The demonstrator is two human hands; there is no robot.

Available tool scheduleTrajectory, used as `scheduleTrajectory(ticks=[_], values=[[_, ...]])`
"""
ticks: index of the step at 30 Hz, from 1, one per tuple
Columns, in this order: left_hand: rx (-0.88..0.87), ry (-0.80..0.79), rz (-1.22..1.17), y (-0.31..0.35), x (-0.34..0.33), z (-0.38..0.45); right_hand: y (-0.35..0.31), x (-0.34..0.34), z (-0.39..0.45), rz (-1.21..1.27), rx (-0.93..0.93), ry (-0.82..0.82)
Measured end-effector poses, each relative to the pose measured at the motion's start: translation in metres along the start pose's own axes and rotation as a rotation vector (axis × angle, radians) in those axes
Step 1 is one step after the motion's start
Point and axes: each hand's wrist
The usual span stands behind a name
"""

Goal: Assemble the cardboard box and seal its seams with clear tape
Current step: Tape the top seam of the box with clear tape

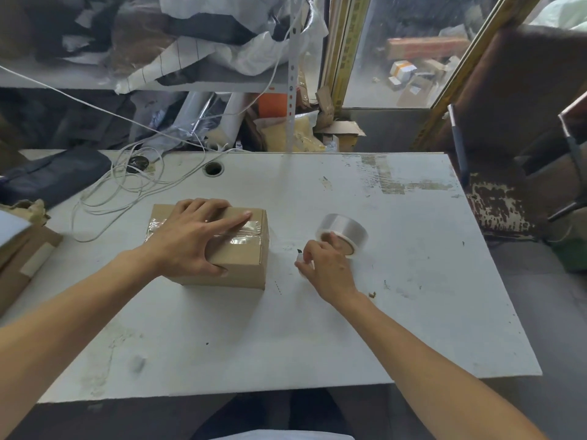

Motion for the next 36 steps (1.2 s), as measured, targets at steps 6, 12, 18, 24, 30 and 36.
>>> scheduleTrajectory(ticks=[6,12,18,24,30,36], values=[[-0.032,0.013,0.002,-0.01,-0.004,-0.015,0.001,-0.027,-0.023,0.195,-0.235,-0.016],[-0.026,0.049,-0.008,-0.007,-0.009,-0.022,0.011,-0.049,-0.043,0.081,-0.392,-0.035],[-0.01,0.035,-0.023,-0.003,-0.008,-0.023,-0.029,-0.038,-0.043,0.423,-0.351,0.257],[-0.002,0.055,-0.02,0.005,-0.006,-0.022,-0.125,-0.034,-0.029,0.702,-0.169,0.178],[-0.011,0.085,-0.011,0.003,-0.009,-0.022,-0.135,-0.056,-0.029,0.551,-0.089,0.001],[-0.007,0.091,-0.014,0.003,-0.009,-0.02,-0.129,-0.057,-0.027,0.602,-0.124,-0.014]])
Point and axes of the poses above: each hand's wrist, its own z-axis towards the middle knuckle, its own x-axis out of the back of the hand, y = z × x, and after that the axes turned 15 degrees about z, right-handed
